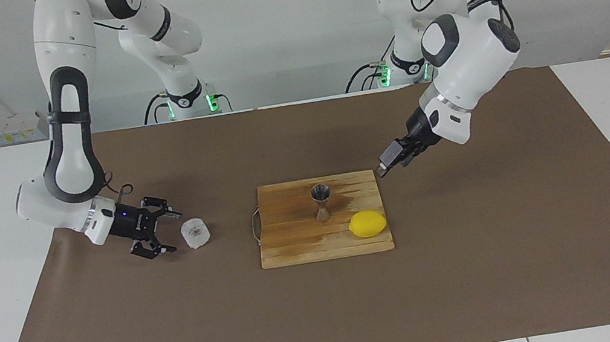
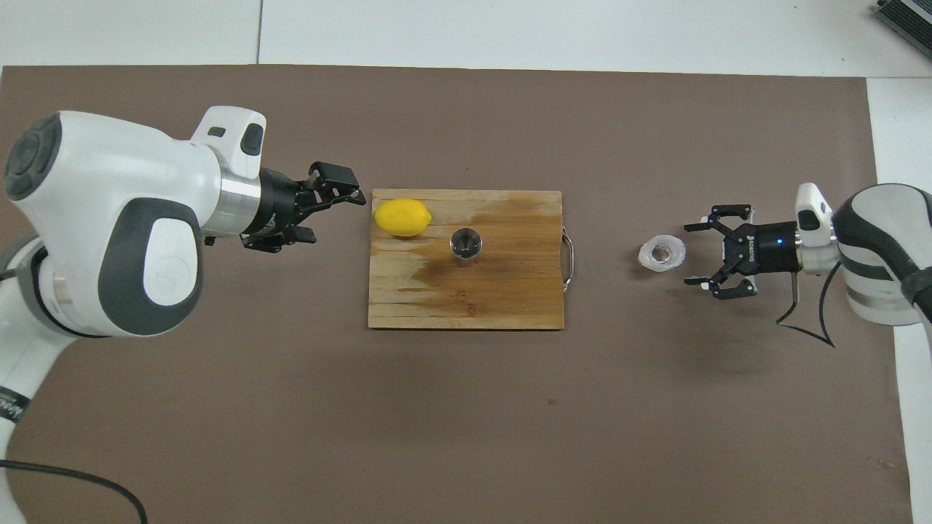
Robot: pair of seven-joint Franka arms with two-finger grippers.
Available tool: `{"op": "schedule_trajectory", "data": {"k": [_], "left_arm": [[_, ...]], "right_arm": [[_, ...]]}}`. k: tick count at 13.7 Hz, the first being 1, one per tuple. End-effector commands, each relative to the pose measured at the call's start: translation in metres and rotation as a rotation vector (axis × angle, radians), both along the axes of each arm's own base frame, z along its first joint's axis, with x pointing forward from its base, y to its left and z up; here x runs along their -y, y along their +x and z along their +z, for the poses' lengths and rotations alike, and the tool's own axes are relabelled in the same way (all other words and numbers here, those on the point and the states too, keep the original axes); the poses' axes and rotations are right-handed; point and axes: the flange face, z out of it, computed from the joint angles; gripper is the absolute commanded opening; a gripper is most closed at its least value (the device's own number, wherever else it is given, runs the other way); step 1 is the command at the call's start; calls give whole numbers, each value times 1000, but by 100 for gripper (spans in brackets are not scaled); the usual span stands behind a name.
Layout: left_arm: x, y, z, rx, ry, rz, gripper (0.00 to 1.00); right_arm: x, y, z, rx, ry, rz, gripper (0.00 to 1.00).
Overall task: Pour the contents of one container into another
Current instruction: 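Release the dark cup with the left gripper while the right gripper reaches the white cup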
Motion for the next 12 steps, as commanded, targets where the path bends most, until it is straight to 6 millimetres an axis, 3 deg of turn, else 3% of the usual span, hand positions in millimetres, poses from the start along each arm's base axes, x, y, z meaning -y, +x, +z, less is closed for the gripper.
{"op": "schedule_trajectory", "data": {"k": [1, 4, 9, 10, 11, 12], "left_arm": [[-26, 4, 24, 43, 170, -78, 100], [-54, -6, 48, 112, 319, -210, 100], [-139, -28, 91, 132, 399, -456, 100], [-152, -28, 98, 138, 402, -465, 100], [-162, -29, 101, 121, 406, -475, 100], [-166, -29, 116, 112, 421, -492, 100]], "right_arm": [[-7, 7, 3, 34, 36, 14, 100], [-26, 6, -4, 21, 41, 37, 100], [-36, 5, -12, 55, -16, 49, 100], [-34, 5, -15, 61, -39, 35, 85], [-34, 6, -15, 64, -44, 33, 60], [-38, 7, -14, 67, -46, 37, 44]]}}
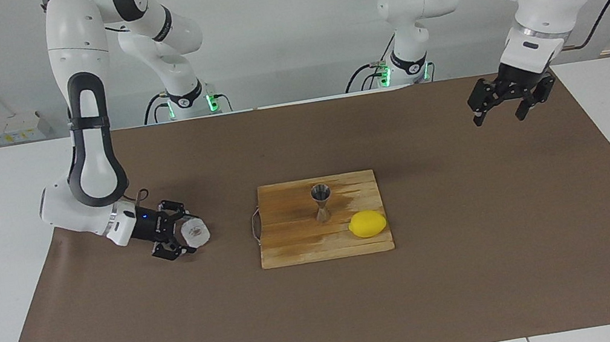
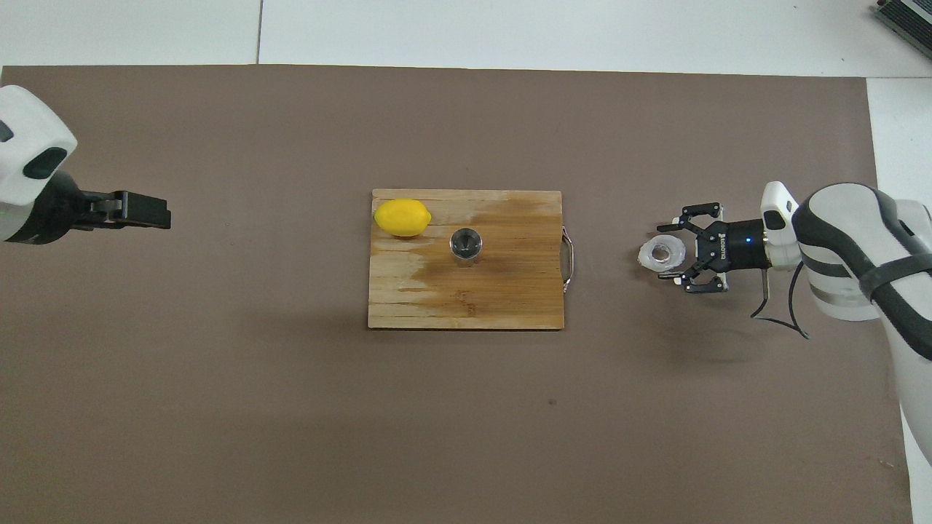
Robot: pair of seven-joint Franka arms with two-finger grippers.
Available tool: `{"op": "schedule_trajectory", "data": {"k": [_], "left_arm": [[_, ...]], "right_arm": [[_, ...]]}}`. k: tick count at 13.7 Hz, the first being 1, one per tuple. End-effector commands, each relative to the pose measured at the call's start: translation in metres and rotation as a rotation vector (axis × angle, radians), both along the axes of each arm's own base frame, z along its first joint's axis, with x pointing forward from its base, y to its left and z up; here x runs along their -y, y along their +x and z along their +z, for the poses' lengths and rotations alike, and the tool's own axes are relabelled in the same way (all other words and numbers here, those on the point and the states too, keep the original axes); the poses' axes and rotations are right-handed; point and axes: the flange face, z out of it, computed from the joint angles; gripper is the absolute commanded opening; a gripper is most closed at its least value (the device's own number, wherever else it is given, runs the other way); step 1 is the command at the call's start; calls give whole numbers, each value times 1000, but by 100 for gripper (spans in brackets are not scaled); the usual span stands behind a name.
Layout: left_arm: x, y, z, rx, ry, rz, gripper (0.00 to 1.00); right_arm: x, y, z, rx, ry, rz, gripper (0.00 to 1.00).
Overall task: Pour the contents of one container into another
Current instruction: 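Grasp the small white cup with the right gripper and lift it, then move the white cup above the dark cup with the right gripper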
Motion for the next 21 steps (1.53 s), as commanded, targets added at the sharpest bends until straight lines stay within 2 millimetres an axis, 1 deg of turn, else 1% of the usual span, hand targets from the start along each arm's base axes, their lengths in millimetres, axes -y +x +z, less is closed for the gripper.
{"op": "schedule_trajectory", "data": {"k": [1, 2, 3, 4, 6, 8, 9, 10, 11, 13, 14, 16, 17, 19, 21], "left_arm": [[-8, -3, 34, -39, 57, -43, 100], [-8, 0, 44, -59, 59, -44, 100], [-8, -1, 54, -73, 59, -44, 100], [-8, -2, 58, -83, 61, -46, 100], [-6, -3, 59, -87, 60, -48, 100], [-4, -5, 58, -100, 56, -53, 100], [0, -7, 57, -109, 57, -59, 100], [1, -9, 56, -120, 58, -61, 100], [1, -10, 56, -123, 58, -61, 100], [1, -12, 55, -128, 57, -62, 100], [1, -14, 55, -139, 57, -62, 100], [1, -15, 51, -148, 56, -65, 100], [1, -17, 51, -146, 56, -65, 100], [2, -18, 49, -147, 56, -56, 100], [-3, -17, 49, -147, 56, -49, 100]], "right_arm": [[-14, 0, -5, 21, 4, 9, 31], [-18, 1, -4, 21, 4, 13, 25], [-20, 1, -3, 18, 5, 11, 22], [-21, 2, -2, 5, 8, 1, 20], [-26, 4, 2, -29, 16, -23, 20], [-47, 11, 22, -63, 25, -43, 20], [-56, 13, 31, -89, 27, -66, 20], [-72, 14, 42, -113, 26, -82, 20], [-95, 14, 59, -138, 7, -92, 20], [-133, 18, 98, -214, -76, -144, 20], [-149, 22, 114, -231, -128, -158, 20], [-191, 23, 134, -269, -165, -184, 20], [-210, 21, 139, -292, -182, -199, 20], [-242, 21, 154, -281, -263, -207, 19], [-267, 18, 167, -267, -320, -210, 16]]}}
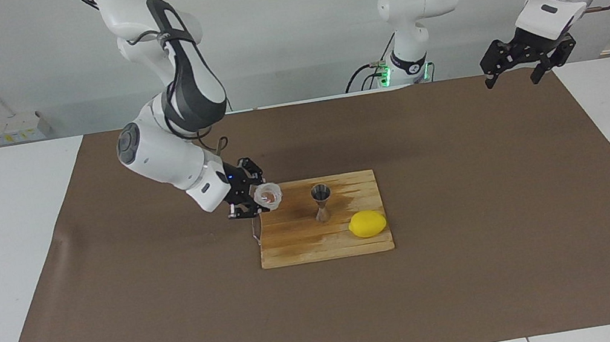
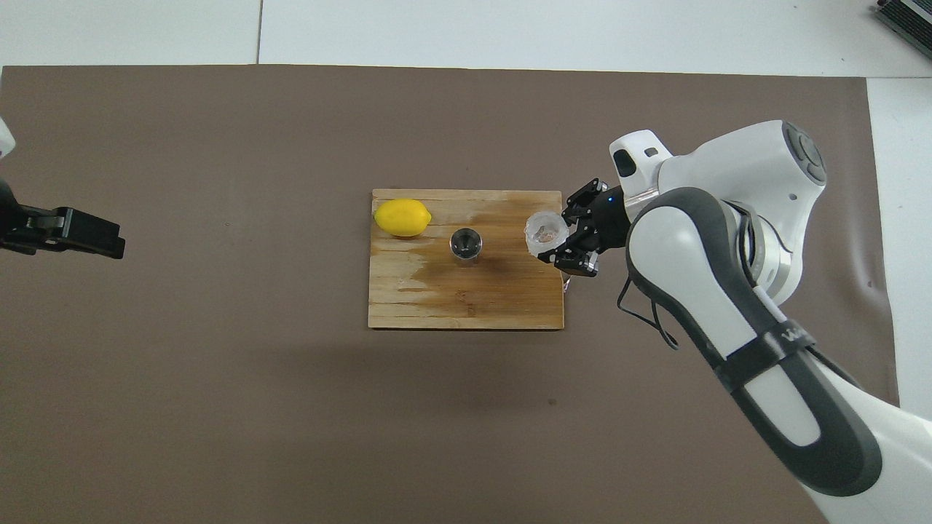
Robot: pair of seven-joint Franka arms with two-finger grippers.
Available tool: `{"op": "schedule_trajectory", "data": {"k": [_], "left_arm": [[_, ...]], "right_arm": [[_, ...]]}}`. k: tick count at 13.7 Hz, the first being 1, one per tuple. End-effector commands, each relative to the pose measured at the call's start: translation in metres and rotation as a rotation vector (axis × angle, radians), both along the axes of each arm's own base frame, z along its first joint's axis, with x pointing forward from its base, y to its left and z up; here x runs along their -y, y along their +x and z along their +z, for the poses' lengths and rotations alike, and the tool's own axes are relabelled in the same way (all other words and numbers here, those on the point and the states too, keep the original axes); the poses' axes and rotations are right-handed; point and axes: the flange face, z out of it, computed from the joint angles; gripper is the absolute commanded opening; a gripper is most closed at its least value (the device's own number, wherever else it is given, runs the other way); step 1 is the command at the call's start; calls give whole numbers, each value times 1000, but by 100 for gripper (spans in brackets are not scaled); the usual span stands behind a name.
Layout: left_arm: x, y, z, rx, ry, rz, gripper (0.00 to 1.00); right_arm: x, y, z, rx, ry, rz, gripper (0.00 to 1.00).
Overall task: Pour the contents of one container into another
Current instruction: 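Move the white cup above the dark cup with the right gripper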
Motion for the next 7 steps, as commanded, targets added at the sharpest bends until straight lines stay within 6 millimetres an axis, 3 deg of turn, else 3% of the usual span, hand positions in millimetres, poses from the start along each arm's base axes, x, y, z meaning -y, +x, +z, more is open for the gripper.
{"op": "schedule_trajectory", "data": {"k": [1, 7], "left_arm": [[-6, -4, 0, -8, 13, 8, 100], [-4, -4, 0, -8, 13, 5, 100]], "right_arm": [[-30, 2, 17, 17, -77, -10, 15], [-84, -12, 41, 68, -251, -3, 15]]}}
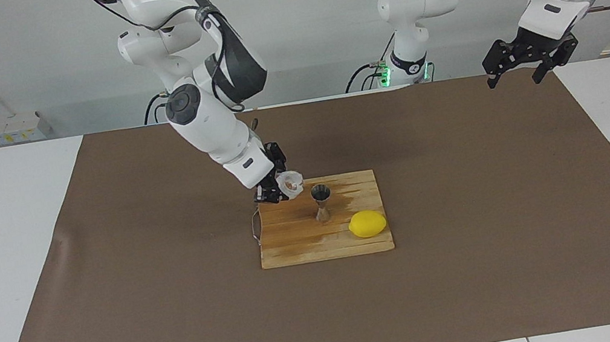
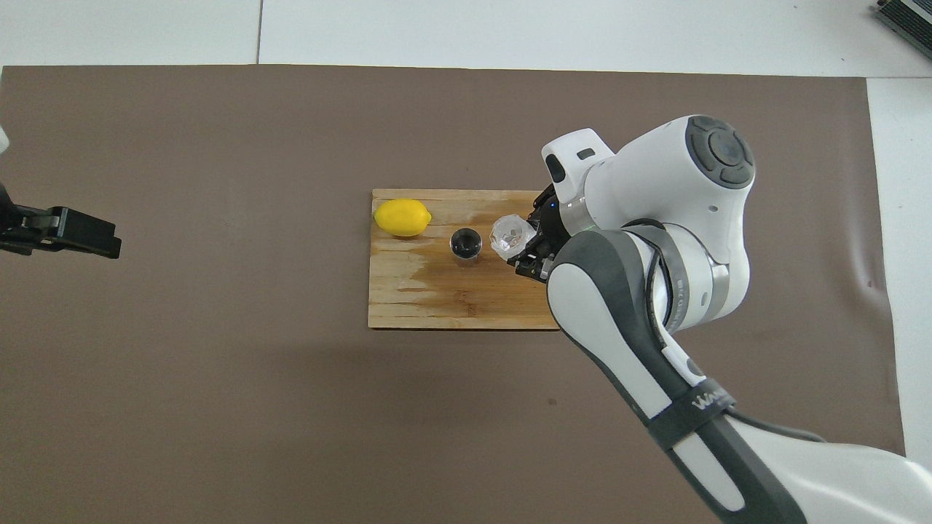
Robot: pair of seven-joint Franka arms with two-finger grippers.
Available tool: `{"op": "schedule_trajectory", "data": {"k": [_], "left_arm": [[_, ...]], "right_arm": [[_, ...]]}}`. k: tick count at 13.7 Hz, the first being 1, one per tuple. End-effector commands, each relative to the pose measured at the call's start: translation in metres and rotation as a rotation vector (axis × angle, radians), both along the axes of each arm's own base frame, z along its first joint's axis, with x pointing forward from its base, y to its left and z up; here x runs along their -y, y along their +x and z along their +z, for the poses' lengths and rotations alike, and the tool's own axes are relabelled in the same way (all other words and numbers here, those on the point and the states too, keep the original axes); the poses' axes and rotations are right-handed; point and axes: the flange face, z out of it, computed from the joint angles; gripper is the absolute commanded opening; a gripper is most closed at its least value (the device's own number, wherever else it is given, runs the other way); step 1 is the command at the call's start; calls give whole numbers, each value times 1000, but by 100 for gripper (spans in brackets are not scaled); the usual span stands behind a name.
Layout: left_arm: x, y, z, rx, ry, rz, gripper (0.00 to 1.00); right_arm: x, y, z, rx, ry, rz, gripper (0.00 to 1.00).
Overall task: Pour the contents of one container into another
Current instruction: 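Move the white cup above the dark cup with the right gripper, then tilt the white cup over the dark cup to pour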
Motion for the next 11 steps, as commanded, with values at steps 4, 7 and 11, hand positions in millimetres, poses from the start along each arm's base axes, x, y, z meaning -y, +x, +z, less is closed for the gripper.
{"op": "schedule_trajectory", "data": {"k": [4, 7, 11], "left_arm": [[-2, -4, 1, -8, 13, 1, 100], [-2, -4, 1, -8, 13, 1, 100], [-2, -4, 1, -8, 13, 1, 100]], "right_arm": [[-31, -6, 11, 80, -188, -20, 15], [-41, -11, 11, 115, -244, 26, 15], [-56, -16, 19, 180, -312, 91, 15]]}}
